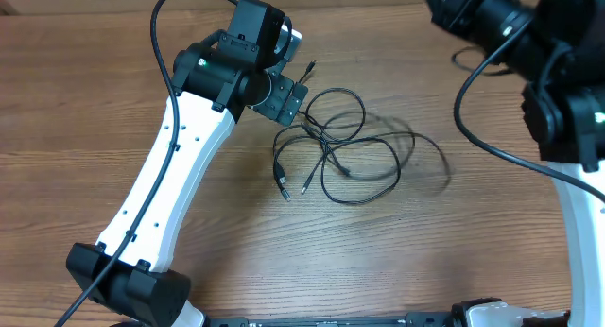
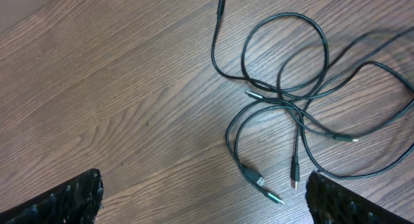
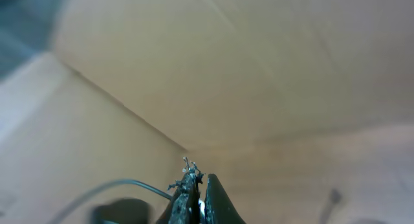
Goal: Untangle cables
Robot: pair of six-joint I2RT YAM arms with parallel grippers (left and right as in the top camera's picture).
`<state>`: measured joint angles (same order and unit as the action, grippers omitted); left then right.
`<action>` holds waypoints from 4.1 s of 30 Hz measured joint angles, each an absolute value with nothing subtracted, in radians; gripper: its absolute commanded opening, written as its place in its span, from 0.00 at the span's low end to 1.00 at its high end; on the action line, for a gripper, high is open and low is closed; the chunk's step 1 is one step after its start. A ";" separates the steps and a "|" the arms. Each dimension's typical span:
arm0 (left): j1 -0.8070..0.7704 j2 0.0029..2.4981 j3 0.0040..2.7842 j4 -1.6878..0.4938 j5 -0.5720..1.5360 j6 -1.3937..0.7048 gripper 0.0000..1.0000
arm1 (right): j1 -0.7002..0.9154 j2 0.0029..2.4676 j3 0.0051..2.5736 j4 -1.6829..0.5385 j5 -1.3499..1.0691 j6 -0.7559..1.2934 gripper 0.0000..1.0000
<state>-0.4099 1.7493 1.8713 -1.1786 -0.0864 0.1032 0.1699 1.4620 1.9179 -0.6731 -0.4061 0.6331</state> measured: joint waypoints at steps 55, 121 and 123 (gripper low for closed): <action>-0.410 1.751 1.870 -1.178 -0.086 0.103 1.00 | 0.170 1.634 0.907 -0.846 0.004 1.237 0.73; -0.410 1.751 1.870 -1.178 -0.086 0.103 1.00 | 0.144 1.571 1.623 -0.796 -0.413 0.799 0.04; -0.410 1.751 1.870 -1.178 -0.086 0.103 0.99 | 0.145 1.568 1.709 -0.793 -0.416 0.786 0.04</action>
